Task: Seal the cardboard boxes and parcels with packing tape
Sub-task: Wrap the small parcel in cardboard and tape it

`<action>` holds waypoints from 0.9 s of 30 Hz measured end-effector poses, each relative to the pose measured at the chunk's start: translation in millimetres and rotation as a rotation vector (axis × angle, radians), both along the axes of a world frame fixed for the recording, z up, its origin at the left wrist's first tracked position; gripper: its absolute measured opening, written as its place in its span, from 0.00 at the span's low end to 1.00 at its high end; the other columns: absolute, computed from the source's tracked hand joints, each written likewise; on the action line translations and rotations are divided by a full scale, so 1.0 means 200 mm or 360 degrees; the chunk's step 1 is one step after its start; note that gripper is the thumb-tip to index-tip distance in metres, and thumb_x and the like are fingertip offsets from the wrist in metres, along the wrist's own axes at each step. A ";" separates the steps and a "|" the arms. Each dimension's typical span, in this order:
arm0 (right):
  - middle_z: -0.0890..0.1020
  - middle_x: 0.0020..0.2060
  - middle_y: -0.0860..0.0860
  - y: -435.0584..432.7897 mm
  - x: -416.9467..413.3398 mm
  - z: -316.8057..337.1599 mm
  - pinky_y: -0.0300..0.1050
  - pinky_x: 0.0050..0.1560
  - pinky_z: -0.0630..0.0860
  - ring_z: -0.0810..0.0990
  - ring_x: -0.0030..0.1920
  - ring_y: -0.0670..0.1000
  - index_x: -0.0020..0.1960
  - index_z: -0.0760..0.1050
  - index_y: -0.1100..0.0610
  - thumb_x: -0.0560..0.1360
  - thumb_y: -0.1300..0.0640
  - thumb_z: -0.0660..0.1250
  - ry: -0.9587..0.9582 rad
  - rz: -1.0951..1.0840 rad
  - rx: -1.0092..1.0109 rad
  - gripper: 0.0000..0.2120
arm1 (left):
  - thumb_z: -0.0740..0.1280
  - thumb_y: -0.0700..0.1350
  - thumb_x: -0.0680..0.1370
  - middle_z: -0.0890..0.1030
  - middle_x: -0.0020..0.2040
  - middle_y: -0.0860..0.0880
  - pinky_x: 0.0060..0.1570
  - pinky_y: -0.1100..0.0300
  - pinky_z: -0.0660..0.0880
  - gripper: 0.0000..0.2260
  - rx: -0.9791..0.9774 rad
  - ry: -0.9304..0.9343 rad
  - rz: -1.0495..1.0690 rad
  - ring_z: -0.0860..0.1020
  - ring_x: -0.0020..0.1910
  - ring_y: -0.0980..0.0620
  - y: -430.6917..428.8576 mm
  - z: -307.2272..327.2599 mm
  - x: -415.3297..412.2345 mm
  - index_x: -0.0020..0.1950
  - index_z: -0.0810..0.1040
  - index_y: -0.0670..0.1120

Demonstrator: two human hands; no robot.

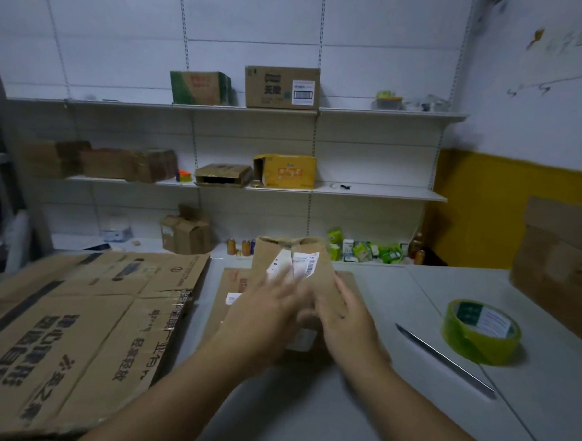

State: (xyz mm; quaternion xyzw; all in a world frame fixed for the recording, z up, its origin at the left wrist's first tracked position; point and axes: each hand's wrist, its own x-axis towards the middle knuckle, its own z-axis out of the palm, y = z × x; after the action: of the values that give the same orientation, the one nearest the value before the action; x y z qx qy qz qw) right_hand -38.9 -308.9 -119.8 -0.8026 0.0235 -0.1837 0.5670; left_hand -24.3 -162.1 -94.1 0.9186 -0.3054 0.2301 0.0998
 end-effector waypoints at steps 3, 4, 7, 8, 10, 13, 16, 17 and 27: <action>0.56 0.76 0.47 -0.09 0.02 -0.02 0.48 0.71 0.61 0.57 0.74 0.49 0.73 0.65 0.45 0.77 0.34 0.49 -0.0283 -0.0047 -0.0974 0.29 | 0.62 0.56 0.79 0.76 0.66 0.54 0.56 0.54 0.74 0.17 0.0325 -0.0078 -0.0134 0.76 0.62 0.53 0.01 0.00 0.05 0.66 0.74 0.53; 0.56 0.76 0.48 -0.13 0.04 -0.02 0.50 0.72 0.57 0.54 0.75 0.49 0.71 0.69 0.48 0.78 0.36 0.46 -0.0461 0.0076 -0.1248 0.29 | 0.67 0.57 0.75 0.81 0.57 0.54 0.44 0.56 0.80 0.16 0.0386 -0.0107 -0.0133 0.82 0.51 0.53 0.01 -0.01 0.07 0.60 0.78 0.53; 0.75 0.66 0.51 -0.17 0.06 0.05 0.50 0.71 0.59 0.70 0.68 0.50 0.67 0.74 0.56 0.80 0.37 0.41 -0.0533 0.0473 -0.1550 0.34 | 0.61 0.60 0.76 0.84 0.50 0.54 0.34 0.58 0.80 0.17 0.0369 -0.0137 -0.0130 0.83 0.41 0.53 0.01 -0.02 0.08 0.58 0.79 0.54; 0.77 0.65 0.51 -0.18 0.06 0.07 0.47 0.72 0.56 0.71 0.67 0.49 0.68 0.73 0.56 0.78 0.35 0.40 -0.0481 0.0529 -0.1584 0.36 | 0.56 0.61 0.78 0.82 0.54 0.54 0.41 0.56 0.80 0.19 0.0320 -0.0139 -0.0117 0.83 0.47 0.52 0.00 -0.01 0.08 0.62 0.76 0.55; 0.77 0.65 0.49 -0.17 0.07 0.10 0.41 0.71 0.55 0.72 0.67 0.47 0.68 0.73 0.54 0.78 0.34 0.42 -0.0410 0.0569 -0.1638 0.35 | 0.53 0.63 0.78 0.78 0.60 0.56 0.53 0.57 0.74 0.20 0.0241 0.0021 -0.0074 0.78 0.54 0.54 0.00 0.01 0.06 0.67 0.70 0.59; 0.84 0.47 0.44 -0.19 0.10 0.21 0.40 0.50 0.71 0.77 0.47 0.42 0.50 0.81 0.45 0.80 0.43 0.54 -0.0160 0.0535 -0.1462 0.17 | 0.54 0.64 0.78 0.81 0.48 0.56 0.49 0.56 0.76 0.19 -0.0042 0.0540 -0.0035 0.77 0.45 0.58 0.02 0.11 0.10 0.61 0.75 0.59; 0.83 0.42 0.48 -0.16 0.18 0.33 0.48 0.44 0.75 0.78 0.44 0.47 0.48 0.82 0.49 0.79 0.46 0.58 -0.0035 0.0524 -0.1587 0.14 | 0.55 0.58 0.79 0.79 0.56 0.52 0.55 0.51 0.76 0.14 -0.0031 0.0620 0.0087 0.76 0.52 0.55 0.00 0.17 0.20 0.61 0.73 0.57; 0.81 0.53 0.50 -0.14 0.23 0.33 0.49 0.52 0.75 0.77 0.54 0.49 0.56 0.80 0.48 0.79 0.47 0.59 0.0001 0.0535 -0.1681 0.13 | 0.55 0.57 0.80 0.74 0.64 0.50 0.61 0.49 0.72 0.15 0.0078 0.0628 0.0102 0.74 0.60 0.51 -0.02 0.16 0.24 0.64 0.70 0.56; 0.84 0.46 0.49 -0.12 0.33 0.13 0.41 0.38 0.80 0.84 0.42 0.49 0.55 0.76 0.52 0.83 0.59 0.54 0.0534 0.0301 0.0441 0.12 | 0.59 0.52 0.80 0.77 0.57 0.41 0.61 0.47 0.72 0.15 -0.1661 0.1668 0.0513 0.76 0.55 0.42 0.07 0.05 0.36 0.60 0.73 0.44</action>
State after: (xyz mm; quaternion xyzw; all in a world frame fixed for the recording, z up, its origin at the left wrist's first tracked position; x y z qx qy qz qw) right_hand 26.2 -333.1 -92.9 -0.7351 0.0671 0.0112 0.6745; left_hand 48.5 -147.7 -84.1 0.7746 0.0686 -0.1103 0.6190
